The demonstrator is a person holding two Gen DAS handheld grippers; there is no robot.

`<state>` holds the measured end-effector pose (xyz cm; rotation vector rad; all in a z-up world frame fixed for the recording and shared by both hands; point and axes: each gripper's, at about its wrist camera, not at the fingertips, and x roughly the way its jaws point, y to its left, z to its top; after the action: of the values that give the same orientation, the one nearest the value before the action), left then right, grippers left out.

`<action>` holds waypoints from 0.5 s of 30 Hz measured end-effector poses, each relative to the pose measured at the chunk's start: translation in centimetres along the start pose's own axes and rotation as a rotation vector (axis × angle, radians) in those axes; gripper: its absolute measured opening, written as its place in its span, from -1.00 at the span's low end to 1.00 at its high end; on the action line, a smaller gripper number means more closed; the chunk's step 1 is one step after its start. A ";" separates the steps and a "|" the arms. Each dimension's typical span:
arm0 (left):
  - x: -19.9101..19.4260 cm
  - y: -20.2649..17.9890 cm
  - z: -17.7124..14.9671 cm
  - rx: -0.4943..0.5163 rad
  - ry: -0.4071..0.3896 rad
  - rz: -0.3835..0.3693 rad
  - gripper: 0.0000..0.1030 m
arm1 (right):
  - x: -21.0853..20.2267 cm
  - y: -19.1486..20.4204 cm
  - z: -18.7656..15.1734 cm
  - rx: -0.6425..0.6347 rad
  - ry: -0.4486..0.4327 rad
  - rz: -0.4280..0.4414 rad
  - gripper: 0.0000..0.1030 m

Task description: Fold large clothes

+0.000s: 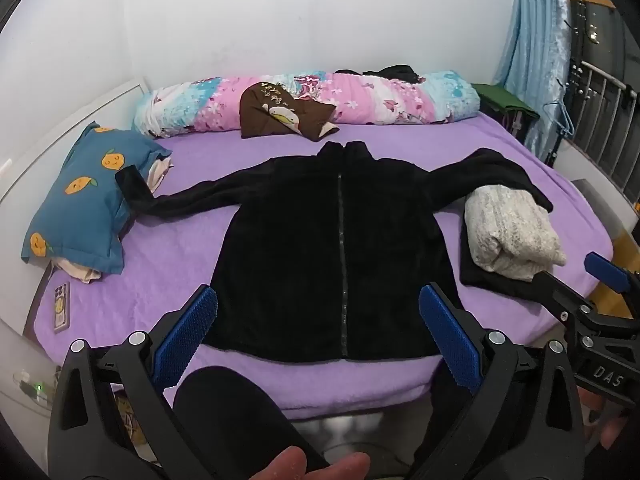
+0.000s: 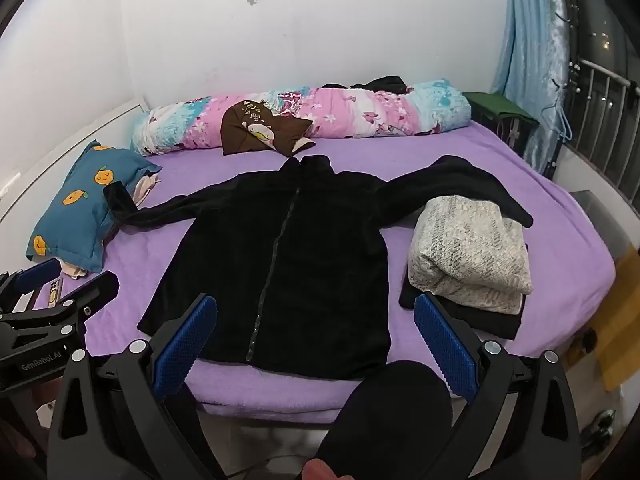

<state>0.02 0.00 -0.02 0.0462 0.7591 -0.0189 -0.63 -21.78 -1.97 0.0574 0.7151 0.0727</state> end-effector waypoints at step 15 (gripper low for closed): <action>-0.1 -0.1 -0.3 0.007 -0.005 0.001 0.89 | 0.3 -0.4 0.1 0.004 -0.003 0.006 0.88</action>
<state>-0.23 -0.09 -0.18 0.0528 0.7537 -0.0210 -0.37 -22.18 -2.15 0.0633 0.7117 0.0774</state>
